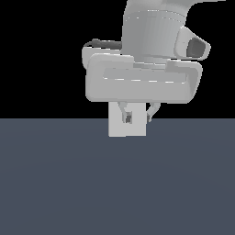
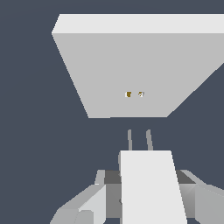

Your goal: Plug the charger into the wall socket.

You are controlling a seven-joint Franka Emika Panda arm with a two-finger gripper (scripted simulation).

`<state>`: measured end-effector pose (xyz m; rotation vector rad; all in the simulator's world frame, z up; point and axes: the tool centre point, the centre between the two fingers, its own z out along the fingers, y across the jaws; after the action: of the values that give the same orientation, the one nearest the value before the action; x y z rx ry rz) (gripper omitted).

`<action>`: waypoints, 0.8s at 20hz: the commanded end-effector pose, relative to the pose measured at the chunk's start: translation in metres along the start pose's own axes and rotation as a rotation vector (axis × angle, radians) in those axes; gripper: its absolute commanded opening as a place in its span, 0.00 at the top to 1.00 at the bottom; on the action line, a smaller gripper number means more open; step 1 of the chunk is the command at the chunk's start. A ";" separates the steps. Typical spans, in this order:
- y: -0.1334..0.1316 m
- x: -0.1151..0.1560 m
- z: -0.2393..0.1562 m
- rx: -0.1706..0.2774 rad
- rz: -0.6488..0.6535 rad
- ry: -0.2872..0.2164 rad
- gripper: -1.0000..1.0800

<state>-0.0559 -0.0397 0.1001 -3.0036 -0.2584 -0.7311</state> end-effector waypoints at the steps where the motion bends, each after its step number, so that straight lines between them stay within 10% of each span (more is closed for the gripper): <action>1: 0.000 0.000 0.000 0.001 -0.001 0.000 1.00; 16: 0.000 0.020 0.010 0.002 0.001 0.000 1.00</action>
<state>-0.0395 -0.0369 0.1002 -3.0019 -0.2580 -0.7293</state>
